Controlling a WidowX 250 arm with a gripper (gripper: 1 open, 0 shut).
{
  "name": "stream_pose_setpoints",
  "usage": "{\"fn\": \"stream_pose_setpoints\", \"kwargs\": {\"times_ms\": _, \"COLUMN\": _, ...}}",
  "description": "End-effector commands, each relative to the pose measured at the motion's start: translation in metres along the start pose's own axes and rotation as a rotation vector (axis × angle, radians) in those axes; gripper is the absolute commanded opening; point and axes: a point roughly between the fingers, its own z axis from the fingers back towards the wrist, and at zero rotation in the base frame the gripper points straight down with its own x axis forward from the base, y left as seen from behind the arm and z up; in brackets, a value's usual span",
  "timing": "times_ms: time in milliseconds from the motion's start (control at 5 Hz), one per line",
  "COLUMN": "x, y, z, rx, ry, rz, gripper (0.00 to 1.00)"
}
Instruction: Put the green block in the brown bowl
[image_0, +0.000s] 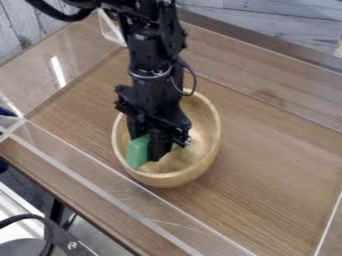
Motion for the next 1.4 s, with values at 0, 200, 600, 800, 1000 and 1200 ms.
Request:
{"fn": "stream_pose_setpoints", "kwargs": {"times_ms": 0, "x": 0.0058, "y": -0.0004, "z": 0.0035, "rx": 0.003, "ry": -0.017, "rz": 0.002, "gripper": 0.00}}
{"fn": "stream_pose_setpoints", "kwargs": {"times_ms": 200, "x": 0.0067, "y": -0.0005, "z": 0.0027, "rx": 0.001, "ry": -0.013, "rz": 0.003, "gripper": 0.00}}
{"fn": "stream_pose_setpoints", "kwargs": {"times_ms": 600, "x": 0.0088, "y": -0.0016, "z": 0.0014, "rx": -0.006, "ry": -0.010, "rz": 0.001, "gripper": 0.00}}
{"fn": "stream_pose_setpoints", "kwargs": {"times_ms": 800, "x": 0.0097, "y": -0.0027, "z": 0.0011, "rx": -0.010, "ry": -0.009, "rz": -0.002, "gripper": 0.00}}
{"fn": "stream_pose_setpoints", "kwargs": {"times_ms": 1000, "x": 0.0107, "y": -0.0038, "z": 0.0007, "rx": -0.015, "ry": -0.009, "rz": -0.005, "gripper": 0.00}}
{"fn": "stream_pose_setpoints", "kwargs": {"times_ms": 1200, "x": 0.0116, "y": -0.0048, "z": 0.0002, "rx": -0.018, "ry": -0.007, "rz": -0.008, "gripper": 0.00}}
